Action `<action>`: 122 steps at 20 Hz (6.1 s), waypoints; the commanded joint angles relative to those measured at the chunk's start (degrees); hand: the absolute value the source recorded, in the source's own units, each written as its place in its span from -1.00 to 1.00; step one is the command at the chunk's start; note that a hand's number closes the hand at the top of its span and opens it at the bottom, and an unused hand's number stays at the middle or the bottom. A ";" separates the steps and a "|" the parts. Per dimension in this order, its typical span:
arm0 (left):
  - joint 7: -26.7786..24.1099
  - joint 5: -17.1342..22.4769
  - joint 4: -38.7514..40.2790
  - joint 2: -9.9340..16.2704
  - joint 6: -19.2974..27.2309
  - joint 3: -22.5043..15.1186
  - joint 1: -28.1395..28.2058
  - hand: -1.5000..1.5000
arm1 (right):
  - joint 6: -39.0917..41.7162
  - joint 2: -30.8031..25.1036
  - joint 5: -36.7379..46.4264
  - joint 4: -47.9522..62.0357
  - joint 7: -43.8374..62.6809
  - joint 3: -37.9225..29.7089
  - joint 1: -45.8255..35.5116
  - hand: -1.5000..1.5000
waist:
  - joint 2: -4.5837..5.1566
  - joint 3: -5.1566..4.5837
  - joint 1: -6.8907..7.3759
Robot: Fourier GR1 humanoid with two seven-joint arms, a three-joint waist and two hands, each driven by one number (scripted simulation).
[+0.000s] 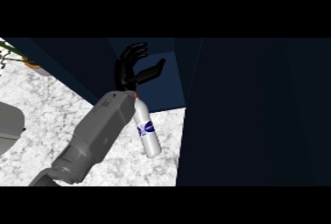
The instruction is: Pick up the bottled water, place it into the cabinet and close the cabinet
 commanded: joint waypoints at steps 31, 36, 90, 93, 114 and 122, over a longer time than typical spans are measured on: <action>-17.26 -1.32 15.49 -3.00 -13.74 1.38 -9.47 1.00 | 3.75 -0.35 -1.74 -1.59 0.86 -3.55 2.35 -1.00 | -1.48 0.07 3.32; -16.66 1.87 11.46 -3.00 -17.78 -1.53 -4.44 1.00 | 3.46 -0.61 0.55 -4.95 3.18 -1.75 2.19 -1.00 | -2.14 0.07 4.27; -11.75 6.86 -66.86 39.98 -34.79 -8.43 68.01 -1.00 | -9.76 2.62 12.59 -17.18 17.69 45.23 -11.86 1.00 | -4.42 -0.20 11.42; -11.95 7.32 -67.28 41.26 -36.02 -7.43 69.00 -1.00 | -13.75 4.02 14.59 -13.90 19.75 50.97 -18.80 1.00 | -4.29 -0.30 11.34; -5.04 12.65 -83.27 47.14 -34.81 -0.12 76.71 -1.00 | -54.98 22.56 13.67 28.62 13.71 67.83 -64.78 1.00 | -2.82 0.13 12.85; -6.66 13.33 -82.12 47.04 -38.34 4.18 79.71 -1.00 | -31.97 22.51 -1.03 33.78 18.39 63.09 -69.20 1.00 | -2.75 0.15 11.44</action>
